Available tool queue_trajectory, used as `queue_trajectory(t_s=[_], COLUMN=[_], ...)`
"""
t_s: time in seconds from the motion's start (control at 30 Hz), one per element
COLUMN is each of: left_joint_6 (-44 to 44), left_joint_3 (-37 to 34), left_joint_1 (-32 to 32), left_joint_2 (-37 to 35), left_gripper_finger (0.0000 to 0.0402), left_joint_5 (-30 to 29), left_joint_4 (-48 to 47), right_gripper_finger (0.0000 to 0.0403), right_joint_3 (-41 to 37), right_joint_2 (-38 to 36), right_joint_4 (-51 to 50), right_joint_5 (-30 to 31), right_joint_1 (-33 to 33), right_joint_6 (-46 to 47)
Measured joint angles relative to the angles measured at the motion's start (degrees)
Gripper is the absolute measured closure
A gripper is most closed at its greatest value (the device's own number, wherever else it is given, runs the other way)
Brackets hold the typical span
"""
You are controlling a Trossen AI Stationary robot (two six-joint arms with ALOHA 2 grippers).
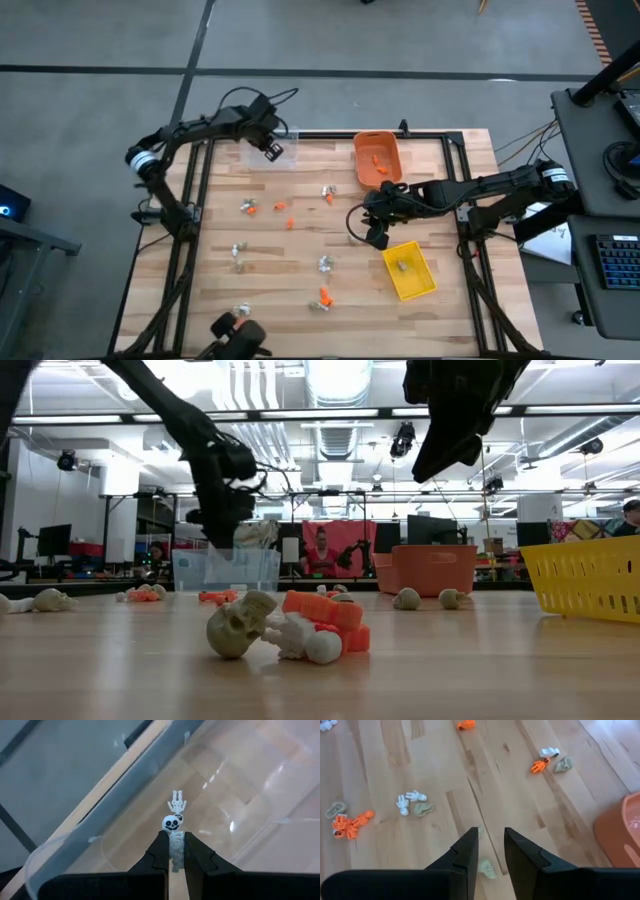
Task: Sort Halloween decoration
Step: Put the white skeleton toy into the transparent bin
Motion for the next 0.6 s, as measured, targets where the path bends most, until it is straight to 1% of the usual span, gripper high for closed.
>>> queue_trajectory(t_s=[0.13,0.23,0.4,0.6], left_joint_6=[1.6,2.49,3.27,2.67], left_joint_3=[3.25,4.51,4.81,4.81], left_joint_1=[0.02,0.17,0.17,0.17], left_joint_2=[4.7,6.83,7.65,7.65], left_gripper_finger=[0.0401,0.0401,0.0396,0.0364], left_joint_5=[-0.26,-0.27,-0.32,-3.34], left_joint_4=[-2.96,-4.52,-5.23,-5.51], right_gripper_finger=[0.0317,0.0322,0.0328,0.0323], right_joint_3=[0.0,0.0,0.0,0.0], right_joint_2=[-0.01,-0.01,-0.02,0.0], right_joint_4=[-0.02,-0.02,0.0,0.47], right_joint_5=[-0.02,-0.02,-0.02,-0.02], right_joint_1=[0.0,0.0,0.0,0.0], right_joint_6=[0.02,0.07,0.11,0.13])
